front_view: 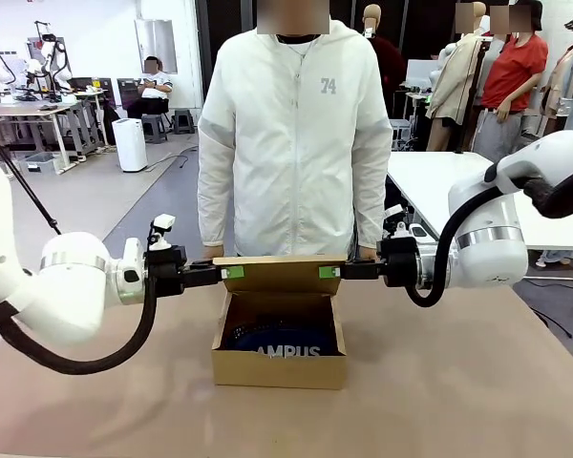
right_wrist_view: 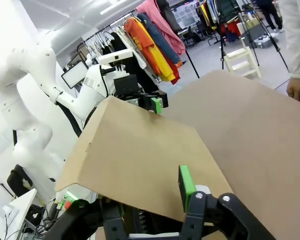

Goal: Pack the items into the box.
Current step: Close the Mailer Box.

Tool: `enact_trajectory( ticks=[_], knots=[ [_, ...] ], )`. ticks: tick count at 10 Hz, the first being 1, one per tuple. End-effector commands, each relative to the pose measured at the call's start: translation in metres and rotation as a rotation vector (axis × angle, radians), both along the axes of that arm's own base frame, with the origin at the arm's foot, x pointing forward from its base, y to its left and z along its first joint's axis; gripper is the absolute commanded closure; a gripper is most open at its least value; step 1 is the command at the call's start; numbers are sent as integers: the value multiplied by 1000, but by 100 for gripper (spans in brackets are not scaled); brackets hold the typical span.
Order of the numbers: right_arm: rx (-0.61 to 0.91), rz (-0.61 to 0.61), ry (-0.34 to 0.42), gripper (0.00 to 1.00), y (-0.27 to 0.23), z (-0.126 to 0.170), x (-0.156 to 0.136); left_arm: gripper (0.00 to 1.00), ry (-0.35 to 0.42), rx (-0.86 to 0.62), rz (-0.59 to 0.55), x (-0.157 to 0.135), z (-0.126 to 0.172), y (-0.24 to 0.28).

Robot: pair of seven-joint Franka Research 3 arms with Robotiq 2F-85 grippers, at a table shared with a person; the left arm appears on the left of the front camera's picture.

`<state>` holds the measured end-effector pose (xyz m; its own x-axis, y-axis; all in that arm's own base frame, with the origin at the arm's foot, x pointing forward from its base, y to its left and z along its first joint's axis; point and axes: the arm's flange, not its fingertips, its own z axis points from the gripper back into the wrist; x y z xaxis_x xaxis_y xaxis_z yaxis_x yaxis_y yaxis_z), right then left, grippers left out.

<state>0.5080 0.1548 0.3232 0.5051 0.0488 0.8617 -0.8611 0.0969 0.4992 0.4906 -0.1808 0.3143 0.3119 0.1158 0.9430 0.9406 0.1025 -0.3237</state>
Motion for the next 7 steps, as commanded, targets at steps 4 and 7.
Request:
enact_trajectory(
  ticks=[4,7],
  knots=[
    [44,-36,21,0,-52,14,-23,0,-59,9,87,-39,1,51],
    [129,-126,29,0,-90,15,-33,0,-93,-147,184,-61,11,96]
  ],
)
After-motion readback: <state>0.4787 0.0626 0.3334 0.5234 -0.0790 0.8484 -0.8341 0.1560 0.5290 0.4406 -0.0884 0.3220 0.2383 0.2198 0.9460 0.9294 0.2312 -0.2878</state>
